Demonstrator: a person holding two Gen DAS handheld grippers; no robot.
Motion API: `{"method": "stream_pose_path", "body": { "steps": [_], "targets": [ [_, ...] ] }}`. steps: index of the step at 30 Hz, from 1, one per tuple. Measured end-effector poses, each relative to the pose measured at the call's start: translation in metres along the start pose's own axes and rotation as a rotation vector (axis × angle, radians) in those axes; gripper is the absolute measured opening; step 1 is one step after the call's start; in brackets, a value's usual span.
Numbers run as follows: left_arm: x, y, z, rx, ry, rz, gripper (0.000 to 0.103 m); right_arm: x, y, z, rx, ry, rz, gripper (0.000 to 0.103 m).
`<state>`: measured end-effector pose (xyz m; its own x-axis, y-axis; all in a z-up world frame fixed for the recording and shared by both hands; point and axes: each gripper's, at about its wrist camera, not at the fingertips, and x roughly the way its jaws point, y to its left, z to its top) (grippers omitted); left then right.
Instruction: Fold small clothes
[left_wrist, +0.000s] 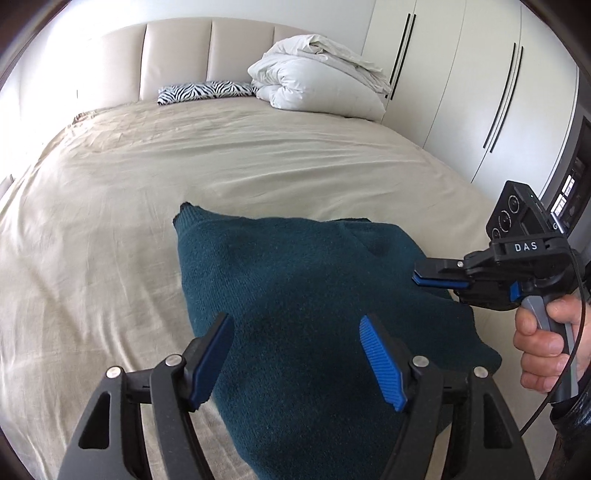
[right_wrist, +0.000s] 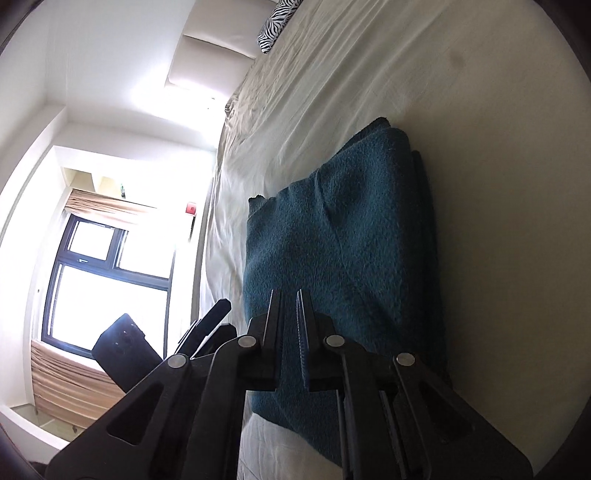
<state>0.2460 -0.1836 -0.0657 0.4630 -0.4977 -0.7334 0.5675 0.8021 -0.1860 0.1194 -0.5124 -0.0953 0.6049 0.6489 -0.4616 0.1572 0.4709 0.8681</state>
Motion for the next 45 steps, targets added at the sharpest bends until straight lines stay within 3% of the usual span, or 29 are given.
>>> {"method": "stream_pose_path", "body": {
  "steps": [3,7,11,13,14,15,22,26,28,31,36,41,45],
  "targets": [
    [0.018,0.010,-0.010,-0.008,0.038,0.019,0.074,0.007,-0.021,0.010,0.032,-0.007,-0.089,0.007],
    [0.011,0.024,-0.015,-0.051,0.001,-0.007,0.074,-0.019,-0.051,0.011,0.109,-0.087,-0.011,0.007],
    [-0.004,0.055,-0.014,-0.198,-0.069,-0.007,0.078,-0.051,-0.060,0.011,0.103,-0.158,-0.085,0.011],
    [-0.001,0.071,-0.016,-0.281,-0.048,-0.024,0.083,-0.062,-0.056,0.011,0.081,-0.154,-0.116,0.041],
    [0.002,0.076,-0.017,-0.302,-0.027,-0.030,0.083,-0.065,-0.052,0.009,0.071,-0.153,-0.110,0.062],
    [0.005,0.079,-0.019,-0.315,-0.010,-0.045,0.083,-0.066,-0.046,0.008,0.050,-0.147,-0.109,0.067],
    [0.028,0.083,-0.029,-0.456,0.117,-0.245,0.083,-0.039,-0.046,0.005,0.025,0.042,-0.130,0.065],
    [0.034,0.081,-0.028,-0.466,0.171,-0.300,0.081,-0.020,-0.051,0.008,0.034,0.102,-0.112,0.056],
    [0.038,0.080,-0.030,-0.488,0.200,-0.329,0.074,-0.015,-0.054,0.008,0.038,0.131,-0.110,0.050],
    [0.041,0.069,-0.030,-0.460,0.220,-0.300,0.061,0.001,-0.058,0.009,0.045,0.170,-0.133,0.037],
    [0.038,0.066,-0.026,-0.459,0.236,-0.291,0.043,0.015,-0.052,0.006,0.015,0.165,-0.212,0.028],
    [0.019,0.061,-0.020,-0.419,0.228,-0.258,0.037,0.021,-0.023,-0.001,-0.055,0.125,-0.296,0.023],
    [-0.017,0.055,-0.018,-0.364,0.206,-0.227,0.036,0.017,0.014,-0.017,-0.111,0.118,-0.291,0.022]
  ]
}}
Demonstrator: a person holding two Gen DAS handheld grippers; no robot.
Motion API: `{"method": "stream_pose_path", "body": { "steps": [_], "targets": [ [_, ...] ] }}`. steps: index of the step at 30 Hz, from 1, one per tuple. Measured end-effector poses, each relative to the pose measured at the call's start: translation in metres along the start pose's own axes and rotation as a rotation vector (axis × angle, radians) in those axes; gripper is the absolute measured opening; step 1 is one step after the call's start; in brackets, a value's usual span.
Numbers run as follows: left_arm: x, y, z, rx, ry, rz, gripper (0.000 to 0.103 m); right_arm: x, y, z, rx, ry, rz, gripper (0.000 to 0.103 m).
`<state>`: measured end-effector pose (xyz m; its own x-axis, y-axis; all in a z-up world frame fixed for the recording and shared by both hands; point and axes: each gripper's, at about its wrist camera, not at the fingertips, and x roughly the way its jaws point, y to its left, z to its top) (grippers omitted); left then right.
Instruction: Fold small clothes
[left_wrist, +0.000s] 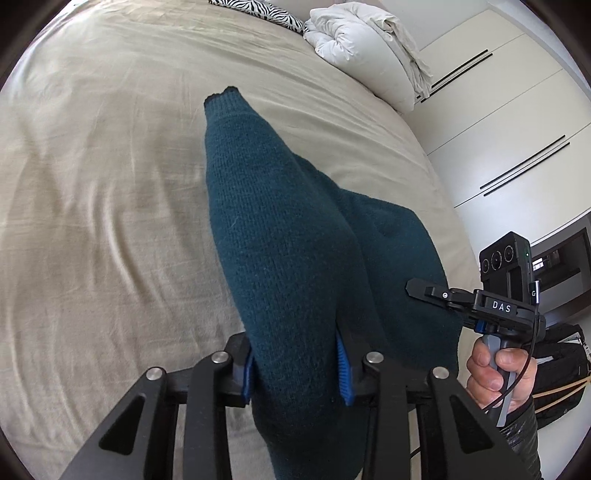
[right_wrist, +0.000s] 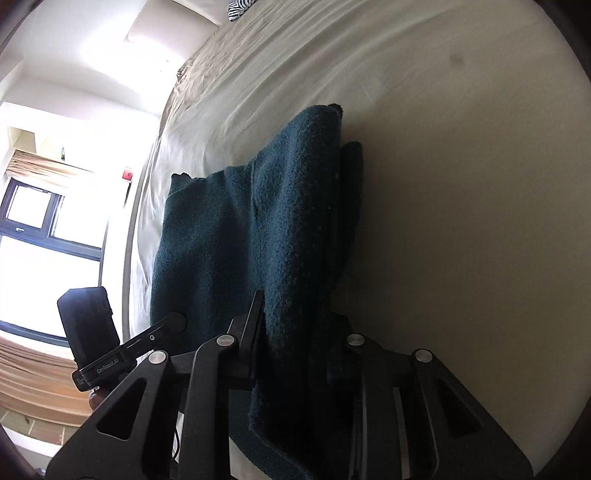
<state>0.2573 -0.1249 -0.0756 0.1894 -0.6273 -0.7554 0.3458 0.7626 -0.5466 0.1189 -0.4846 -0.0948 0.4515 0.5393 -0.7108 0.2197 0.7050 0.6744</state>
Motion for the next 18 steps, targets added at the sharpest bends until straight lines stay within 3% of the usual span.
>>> {"method": "stream_pose_path", "body": {
  "steps": [6,12,18],
  "targets": [
    [-0.078,0.015,-0.041,0.037,-0.058,0.017,0.036,-0.001,0.064,-0.045,-0.077,0.012,0.075,0.022],
    [-0.144,0.055,-0.098,0.028,-0.101,0.058,0.036,0.030,0.119,-0.106,-0.127,0.047,0.170,0.022],
    [-0.164,0.110,-0.145,-0.026,-0.075,0.060,0.038,0.082,0.140,-0.152,-0.112,0.114,0.219,0.022]
  ]
}}
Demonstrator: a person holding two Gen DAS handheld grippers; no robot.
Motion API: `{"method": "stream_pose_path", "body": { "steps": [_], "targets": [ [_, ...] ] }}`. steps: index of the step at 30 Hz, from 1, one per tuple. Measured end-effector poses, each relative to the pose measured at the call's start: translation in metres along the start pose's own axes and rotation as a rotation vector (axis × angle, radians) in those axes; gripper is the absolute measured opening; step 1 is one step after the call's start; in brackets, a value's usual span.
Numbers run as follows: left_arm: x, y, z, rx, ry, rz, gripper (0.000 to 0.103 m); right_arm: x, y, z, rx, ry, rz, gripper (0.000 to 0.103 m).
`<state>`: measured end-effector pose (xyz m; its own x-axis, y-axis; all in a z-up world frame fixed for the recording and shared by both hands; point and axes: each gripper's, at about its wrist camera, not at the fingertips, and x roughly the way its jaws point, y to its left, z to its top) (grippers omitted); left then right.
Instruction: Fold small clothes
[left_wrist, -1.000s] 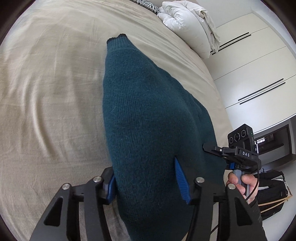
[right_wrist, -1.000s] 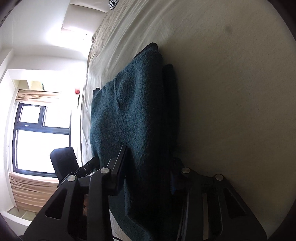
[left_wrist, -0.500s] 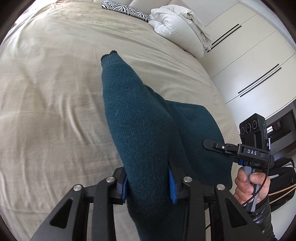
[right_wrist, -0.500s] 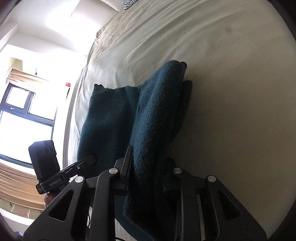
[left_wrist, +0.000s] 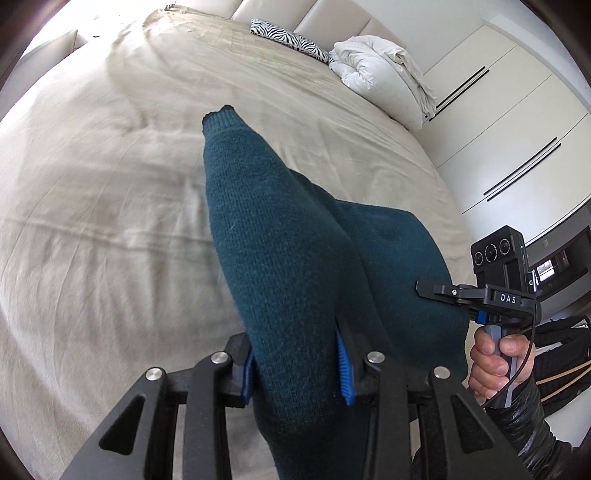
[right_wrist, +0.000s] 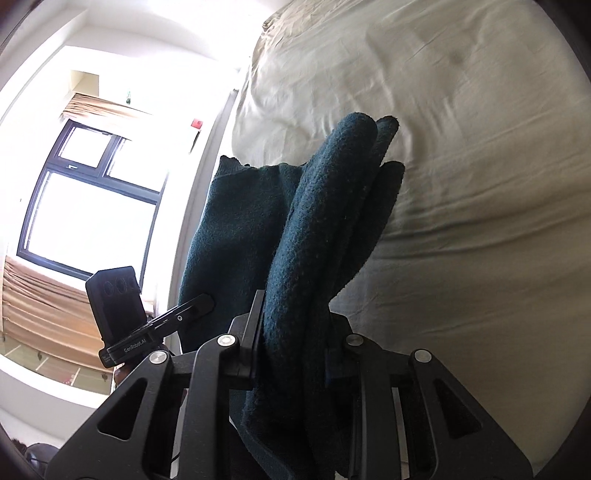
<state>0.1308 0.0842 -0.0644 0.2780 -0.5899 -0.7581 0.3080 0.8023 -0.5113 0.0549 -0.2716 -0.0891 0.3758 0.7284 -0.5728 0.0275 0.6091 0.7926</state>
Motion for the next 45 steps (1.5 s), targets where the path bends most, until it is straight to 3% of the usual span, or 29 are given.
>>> {"method": "stream_pose_path", "body": {
  "steps": [3,5,9,12,18,22,24,28,30,34,37,41,43,45],
  "targets": [
    [0.015,0.034,-0.016,-0.058,0.032,-0.018,0.041,0.033,-0.013,-0.009,0.045,0.029,-0.016,0.022],
    [0.017,0.049,-0.022,-0.122,0.004,-0.086,0.044,0.048,-0.033,-0.010,0.106,0.036,-0.016,0.022],
    [0.021,0.042,-0.024,-0.122,-0.011,-0.084,0.052,0.058,-0.066,-0.014,0.215,0.016,0.093,0.024],
    [0.023,0.032,-0.020,-0.124,-0.021,-0.070,0.054,0.046,-0.071,-0.018,0.236,-0.007,0.079,0.028],
    [-0.011,0.035,-0.039,-0.100,-0.094,0.038,0.056,-0.016,-0.065,-0.040,0.212,-0.109,-0.051,0.039],
    [-0.040,0.016,-0.050,-0.033,-0.195,0.207,0.057,-0.044,-0.042,-0.051,0.146,-0.166,0.013,0.039],
    [-0.052,0.002,-0.058,-0.003,-0.252,0.267,0.066,-0.047,-0.026,-0.055,0.099,-0.168,0.068,0.039],
    [-0.058,-0.027,-0.071,0.080,-0.334,0.325,0.074,-0.007,0.015,-0.066,0.036,-0.103,0.177,0.039],
    [-0.048,-0.042,-0.072,0.132,-0.323,0.349,0.082,0.019,0.016,-0.065,0.053,-0.060,0.162,0.039],
    [-0.031,-0.049,-0.077,0.163,-0.286,0.361,0.082,0.045,-0.016,-0.078,0.130,-0.031,0.087,0.036],
    [-0.032,-0.049,-0.079,0.160,-0.293,0.367,0.082,0.033,-0.027,-0.086,0.142,-0.059,0.103,0.036],
    [-0.036,-0.056,-0.083,0.173,-0.317,0.386,0.082,0.007,-0.026,-0.092,0.108,-0.101,0.042,0.037],
    [-0.040,-0.060,-0.084,0.183,-0.329,0.392,0.083,-0.001,-0.016,-0.095,0.064,-0.130,-0.034,0.042],
    [-0.043,-0.065,-0.088,0.197,-0.348,0.409,0.090,-0.011,0.001,-0.095,-0.012,-0.155,-0.125,0.042]
  ]
}}
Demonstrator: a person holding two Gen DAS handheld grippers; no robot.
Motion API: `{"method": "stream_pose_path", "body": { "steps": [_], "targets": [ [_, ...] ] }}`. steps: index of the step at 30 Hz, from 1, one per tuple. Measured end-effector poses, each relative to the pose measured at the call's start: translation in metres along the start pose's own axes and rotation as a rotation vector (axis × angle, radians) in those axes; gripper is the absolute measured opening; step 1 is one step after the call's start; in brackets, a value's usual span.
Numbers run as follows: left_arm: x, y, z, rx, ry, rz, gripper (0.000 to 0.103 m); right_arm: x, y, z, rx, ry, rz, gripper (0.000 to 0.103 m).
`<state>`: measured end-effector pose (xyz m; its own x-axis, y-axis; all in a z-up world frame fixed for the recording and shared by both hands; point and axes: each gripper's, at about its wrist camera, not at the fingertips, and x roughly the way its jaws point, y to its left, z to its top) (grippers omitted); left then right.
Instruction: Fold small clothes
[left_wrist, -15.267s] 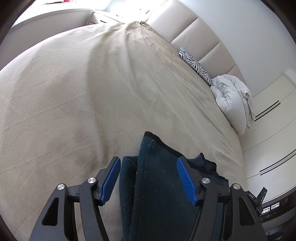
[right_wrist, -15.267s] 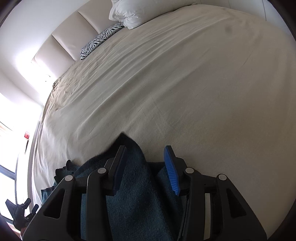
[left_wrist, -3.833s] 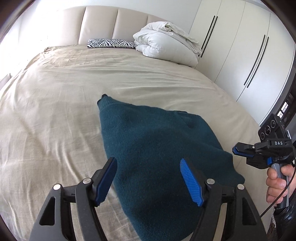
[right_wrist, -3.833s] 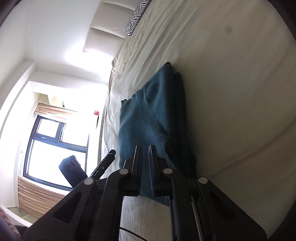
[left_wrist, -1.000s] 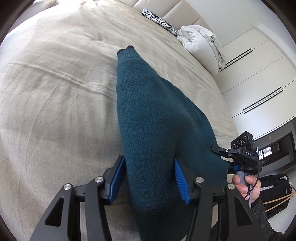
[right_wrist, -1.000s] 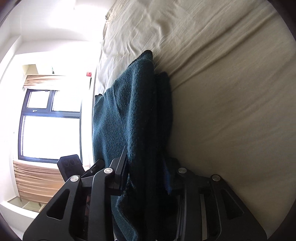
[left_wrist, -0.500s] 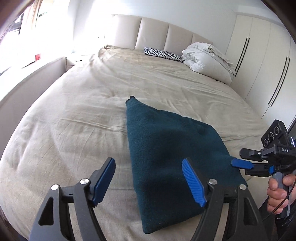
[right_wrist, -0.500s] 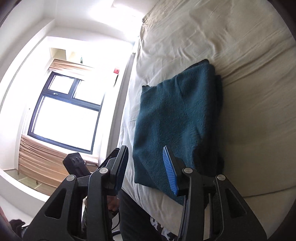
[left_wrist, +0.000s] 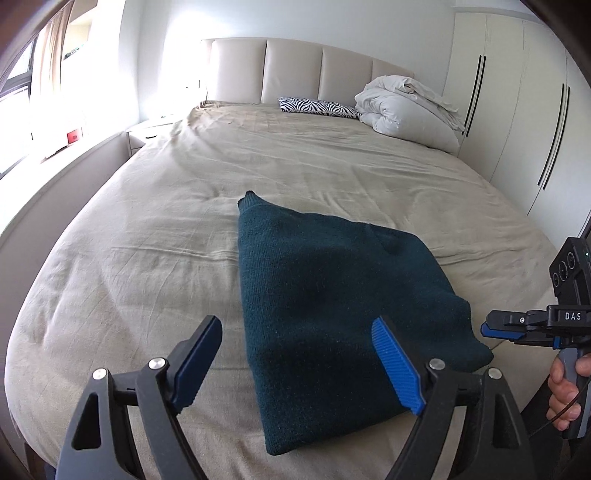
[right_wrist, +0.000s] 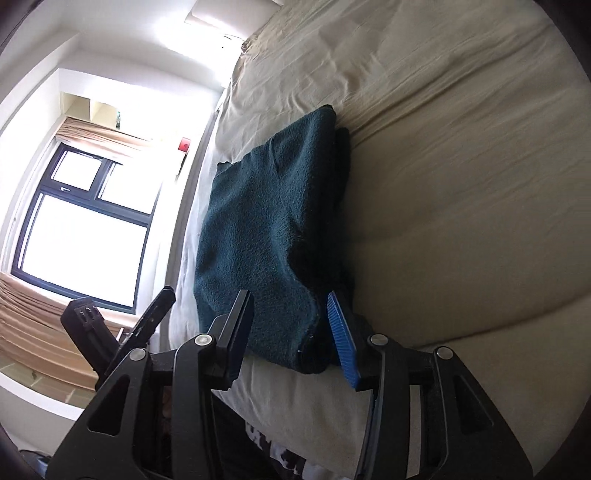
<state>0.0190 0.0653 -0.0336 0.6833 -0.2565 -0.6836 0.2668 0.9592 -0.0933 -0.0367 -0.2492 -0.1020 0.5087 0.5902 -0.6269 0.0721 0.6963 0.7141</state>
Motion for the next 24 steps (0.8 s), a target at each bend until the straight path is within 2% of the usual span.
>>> {"method": "stream_pose_path", "body": {
  "steps": [4,8,10,12,14,15,17,19,21,24],
  "targets": [
    [-0.018,-0.005,0.001,0.012,-0.075,0.073,0.103,-0.010,0.046,-0.001,-0.169,-0.085,-0.134,0.042],
    [-0.042,-0.005,0.009,0.011,-0.170,0.154,0.103,-0.037,0.091,-0.001,-0.329,-0.232,-0.242,0.043],
    [-0.055,-0.005,0.014,0.000,-0.218,0.199,0.103,-0.053,0.109,-0.006,-0.383,-0.330,-0.275,0.051],
    [-0.070,-0.006,0.017,-0.004,-0.283,0.226,0.103,-0.068,0.125,-0.009,-0.427,-0.434,-0.310,0.075],
    [-0.084,-0.006,0.019,-0.001,-0.338,0.241,0.103,-0.082,0.142,-0.015,-0.474,-0.539,-0.325,0.088],
    [-0.089,-0.006,0.020,-0.004,-0.341,0.259,0.103,-0.095,0.152,-0.019,-0.496,-0.588,-0.339,0.094],
    [-0.088,-0.004,0.025,0.000,-0.273,0.303,0.103,-0.110,0.170,-0.028,-0.546,-0.679,-0.382,0.099],
    [-0.086,0.001,0.029,-0.017,-0.229,0.301,0.103,-0.119,0.187,-0.036,-0.608,-0.731,-0.419,0.101],
    [-0.087,0.005,0.029,-0.043,-0.204,0.273,0.103,-0.136,0.208,-0.045,-0.666,-0.726,-0.414,0.102],
    [-0.083,0.011,0.029,-0.104,-0.134,0.217,0.103,-0.135,0.222,-0.046,-0.698,-0.689,-0.395,0.102]
  ]
}}
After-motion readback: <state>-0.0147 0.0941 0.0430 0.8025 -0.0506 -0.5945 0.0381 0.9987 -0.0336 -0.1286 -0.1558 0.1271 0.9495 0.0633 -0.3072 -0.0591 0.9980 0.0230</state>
